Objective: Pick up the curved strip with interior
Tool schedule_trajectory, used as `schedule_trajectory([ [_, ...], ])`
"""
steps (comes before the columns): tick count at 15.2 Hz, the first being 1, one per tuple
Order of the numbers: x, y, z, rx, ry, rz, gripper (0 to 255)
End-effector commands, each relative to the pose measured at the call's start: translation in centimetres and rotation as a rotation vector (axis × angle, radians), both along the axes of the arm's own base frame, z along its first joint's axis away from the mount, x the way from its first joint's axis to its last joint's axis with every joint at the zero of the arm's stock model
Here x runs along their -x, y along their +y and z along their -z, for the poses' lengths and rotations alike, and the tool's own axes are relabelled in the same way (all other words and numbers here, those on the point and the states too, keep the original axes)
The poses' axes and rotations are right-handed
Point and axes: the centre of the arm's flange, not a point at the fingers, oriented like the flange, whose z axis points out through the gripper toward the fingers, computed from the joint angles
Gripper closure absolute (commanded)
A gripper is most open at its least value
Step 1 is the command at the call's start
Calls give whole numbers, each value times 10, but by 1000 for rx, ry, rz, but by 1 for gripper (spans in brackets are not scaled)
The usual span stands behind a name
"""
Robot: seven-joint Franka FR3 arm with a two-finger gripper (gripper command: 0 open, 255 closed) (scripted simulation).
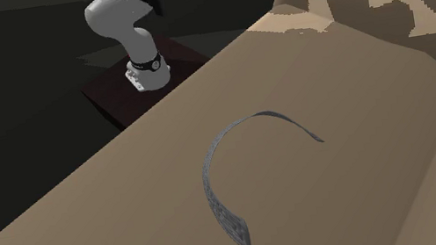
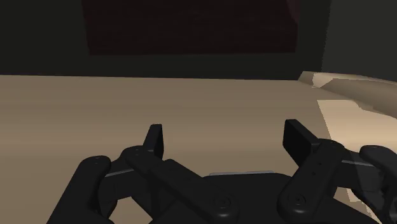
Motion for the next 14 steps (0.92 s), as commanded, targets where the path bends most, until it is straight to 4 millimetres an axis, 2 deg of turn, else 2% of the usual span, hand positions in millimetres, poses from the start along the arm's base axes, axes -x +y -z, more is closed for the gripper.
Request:
schedule_trajectory([
  [1, 0, 0, 0, 0, 0, 0, 0],
  [14, -111, -78, 50, 13, -223, -261, 0],
])
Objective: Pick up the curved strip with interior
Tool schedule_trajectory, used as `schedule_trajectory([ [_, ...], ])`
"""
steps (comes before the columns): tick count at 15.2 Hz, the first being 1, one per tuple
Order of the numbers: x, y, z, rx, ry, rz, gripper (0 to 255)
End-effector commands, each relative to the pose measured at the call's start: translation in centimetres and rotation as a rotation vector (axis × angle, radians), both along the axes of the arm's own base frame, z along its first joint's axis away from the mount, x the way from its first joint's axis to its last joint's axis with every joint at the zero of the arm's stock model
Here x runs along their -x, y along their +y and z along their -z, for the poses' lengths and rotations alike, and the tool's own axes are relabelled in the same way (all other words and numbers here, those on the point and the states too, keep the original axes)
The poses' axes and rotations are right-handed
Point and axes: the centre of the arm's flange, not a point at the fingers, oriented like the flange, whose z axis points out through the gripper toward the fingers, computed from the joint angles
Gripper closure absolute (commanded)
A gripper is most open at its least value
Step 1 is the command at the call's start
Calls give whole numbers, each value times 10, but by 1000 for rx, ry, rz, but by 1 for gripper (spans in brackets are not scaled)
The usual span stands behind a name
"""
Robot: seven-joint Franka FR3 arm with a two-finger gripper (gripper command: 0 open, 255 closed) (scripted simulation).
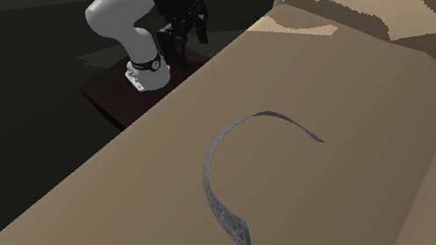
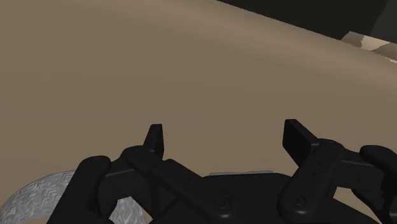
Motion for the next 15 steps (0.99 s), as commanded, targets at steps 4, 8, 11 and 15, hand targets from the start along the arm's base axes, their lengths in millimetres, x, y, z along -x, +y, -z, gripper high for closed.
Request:
schedule_trajectory([
  [4, -50, -23, 13, 7, -89, -102, 0],
  [8, -91, -37, 20, 11, -158, -183, 0],
  [11, -124, -46, 23, 14, -209, -243, 0],
  [15, -157, -53, 25, 17, -262, -305, 0],
])
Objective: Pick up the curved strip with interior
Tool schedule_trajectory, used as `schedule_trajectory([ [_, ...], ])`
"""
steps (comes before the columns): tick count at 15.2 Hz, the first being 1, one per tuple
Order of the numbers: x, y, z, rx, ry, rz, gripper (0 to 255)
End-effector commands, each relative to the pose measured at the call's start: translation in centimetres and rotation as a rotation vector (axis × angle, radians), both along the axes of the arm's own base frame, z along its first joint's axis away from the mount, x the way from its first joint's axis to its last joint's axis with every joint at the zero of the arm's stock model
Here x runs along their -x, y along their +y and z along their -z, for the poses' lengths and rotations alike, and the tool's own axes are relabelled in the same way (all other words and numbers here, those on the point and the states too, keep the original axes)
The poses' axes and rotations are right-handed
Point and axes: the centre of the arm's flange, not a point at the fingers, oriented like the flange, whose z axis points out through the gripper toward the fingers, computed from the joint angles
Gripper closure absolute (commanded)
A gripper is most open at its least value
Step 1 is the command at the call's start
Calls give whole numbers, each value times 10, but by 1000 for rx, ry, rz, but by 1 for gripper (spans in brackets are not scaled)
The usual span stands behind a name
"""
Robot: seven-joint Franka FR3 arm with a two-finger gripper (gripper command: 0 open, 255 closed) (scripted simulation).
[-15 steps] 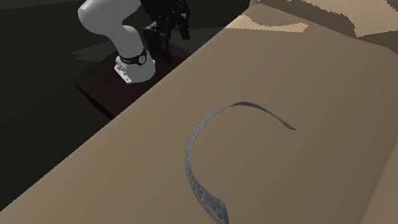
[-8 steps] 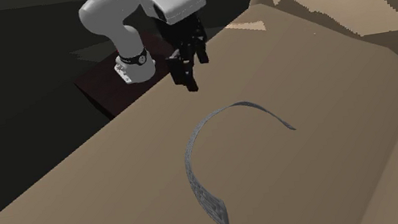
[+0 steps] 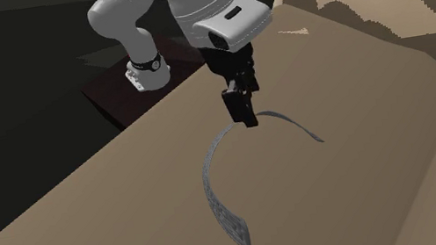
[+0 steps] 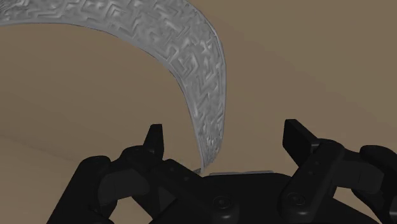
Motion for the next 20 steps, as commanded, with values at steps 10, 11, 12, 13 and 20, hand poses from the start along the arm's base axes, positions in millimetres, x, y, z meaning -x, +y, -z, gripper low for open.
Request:
schedule_trajectory([
  [10, -8, -6, 39, 2, -12, -13, 255],
  [11, -9, -6, 39, 2, -12, -13, 255],
  [12, -9, -6, 39, 2, -12, -13, 255],
  [13, -9, -6, 39, 2, -12, -13, 255],
  [20, -9, -6, 34, 2, -12, -13, 255],
])
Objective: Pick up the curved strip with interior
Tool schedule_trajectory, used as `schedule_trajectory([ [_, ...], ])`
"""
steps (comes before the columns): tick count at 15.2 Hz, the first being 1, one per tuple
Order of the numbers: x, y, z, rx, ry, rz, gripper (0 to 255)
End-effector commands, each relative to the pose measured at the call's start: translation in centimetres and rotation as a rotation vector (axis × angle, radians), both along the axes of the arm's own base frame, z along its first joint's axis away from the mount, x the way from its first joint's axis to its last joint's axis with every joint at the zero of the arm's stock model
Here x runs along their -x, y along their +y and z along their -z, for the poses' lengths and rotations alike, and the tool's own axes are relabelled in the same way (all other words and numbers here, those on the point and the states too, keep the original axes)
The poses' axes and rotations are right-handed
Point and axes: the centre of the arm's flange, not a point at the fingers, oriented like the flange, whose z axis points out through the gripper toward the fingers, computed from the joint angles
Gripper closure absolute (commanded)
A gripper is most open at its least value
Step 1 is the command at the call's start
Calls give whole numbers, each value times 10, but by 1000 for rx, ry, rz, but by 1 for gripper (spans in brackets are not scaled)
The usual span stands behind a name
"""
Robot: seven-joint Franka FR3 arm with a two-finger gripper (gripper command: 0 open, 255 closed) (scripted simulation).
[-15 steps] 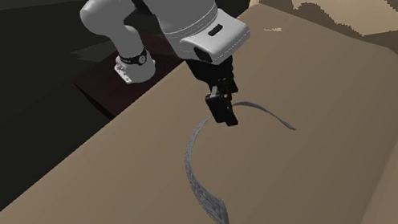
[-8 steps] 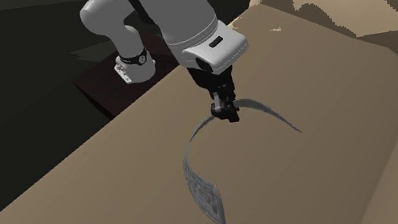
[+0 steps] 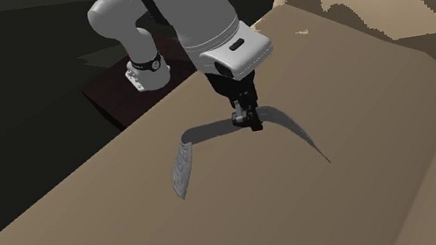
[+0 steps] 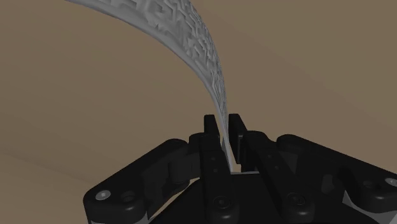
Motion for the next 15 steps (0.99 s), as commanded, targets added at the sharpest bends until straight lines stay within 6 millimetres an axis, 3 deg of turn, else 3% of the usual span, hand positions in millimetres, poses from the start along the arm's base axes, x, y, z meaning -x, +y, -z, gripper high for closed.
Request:
schedule_trajectory([
  [1, 0, 0, -9, 0, 0, 0, 255],
  [15, 0, 0, -78, 0, 0, 0, 255],
])
